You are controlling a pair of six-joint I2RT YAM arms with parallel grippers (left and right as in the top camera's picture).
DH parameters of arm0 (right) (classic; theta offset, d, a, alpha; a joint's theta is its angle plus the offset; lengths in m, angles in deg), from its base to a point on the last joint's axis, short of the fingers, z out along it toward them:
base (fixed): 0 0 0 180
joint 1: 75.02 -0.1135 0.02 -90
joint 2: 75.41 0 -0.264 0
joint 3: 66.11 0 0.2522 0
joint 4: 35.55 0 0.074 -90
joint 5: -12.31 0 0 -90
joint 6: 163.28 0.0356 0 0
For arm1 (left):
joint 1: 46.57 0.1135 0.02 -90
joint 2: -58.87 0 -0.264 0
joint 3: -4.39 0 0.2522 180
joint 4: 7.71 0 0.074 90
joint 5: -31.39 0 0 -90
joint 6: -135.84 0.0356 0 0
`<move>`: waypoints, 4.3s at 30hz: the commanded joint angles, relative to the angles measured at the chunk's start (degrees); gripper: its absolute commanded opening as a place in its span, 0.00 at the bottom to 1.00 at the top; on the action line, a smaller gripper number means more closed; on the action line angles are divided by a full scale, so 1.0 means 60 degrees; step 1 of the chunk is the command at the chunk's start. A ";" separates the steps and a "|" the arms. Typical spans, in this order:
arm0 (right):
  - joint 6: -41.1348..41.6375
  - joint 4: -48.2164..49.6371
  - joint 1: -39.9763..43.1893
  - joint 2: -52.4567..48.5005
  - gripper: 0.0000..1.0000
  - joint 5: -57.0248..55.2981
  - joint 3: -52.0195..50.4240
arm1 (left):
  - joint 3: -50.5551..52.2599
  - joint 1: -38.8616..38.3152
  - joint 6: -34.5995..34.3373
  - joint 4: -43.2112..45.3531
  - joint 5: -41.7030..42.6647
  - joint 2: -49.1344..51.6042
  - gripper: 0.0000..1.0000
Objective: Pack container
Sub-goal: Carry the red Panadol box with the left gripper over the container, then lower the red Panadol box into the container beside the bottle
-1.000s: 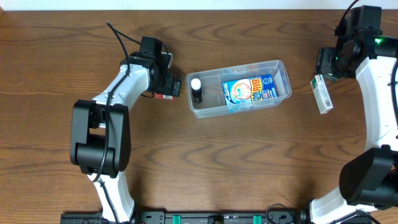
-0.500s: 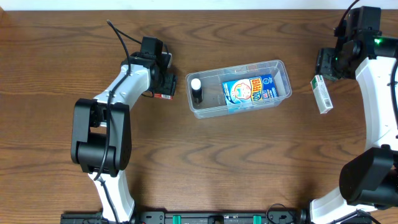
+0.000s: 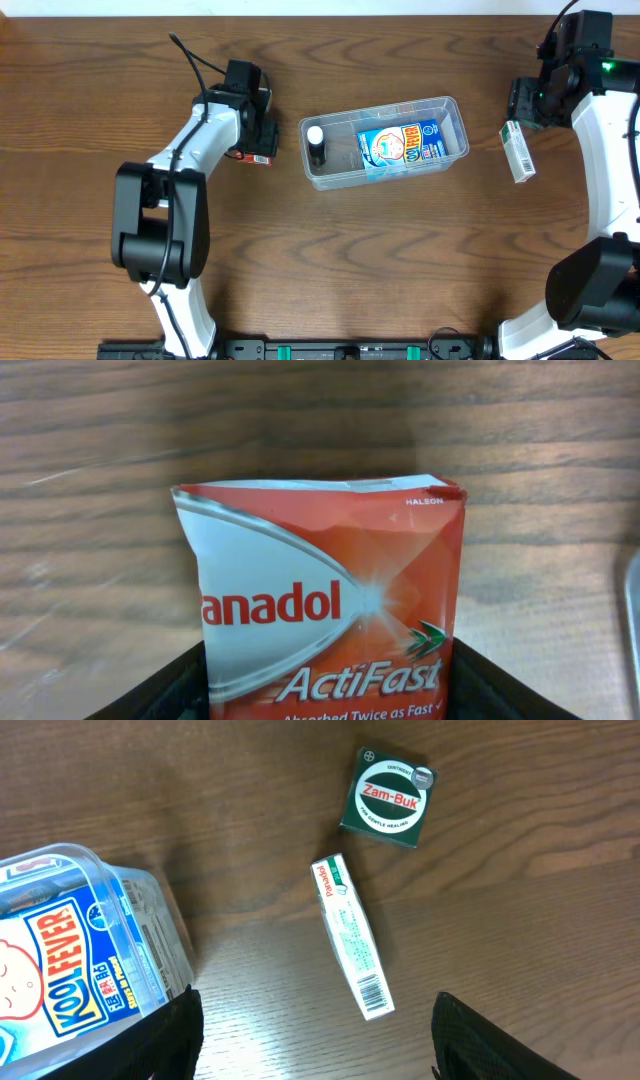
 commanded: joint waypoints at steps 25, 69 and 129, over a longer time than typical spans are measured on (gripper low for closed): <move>-0.0029 0.0055 0.0051 -0.0018 0.72 -0.0062 -0.0331 | -0.0204 -0.3133 -0.4670 -0.0739 -0.1566 -0.4674 0.64; 0.0000 0.0109 0.0051 -0.0018 0.72 0.0186 -0.0506 | -0.0186 -0.5439 -0.6532 0.0000 -0.2736 -0.2018 0.64; -0.0011 0.0718 0.0040 -0.0018 0.72 0.0372 -0.1173 | -0.0321 -0.5501 -0.5686 0.0576 -0.3242 -0.1275 0.81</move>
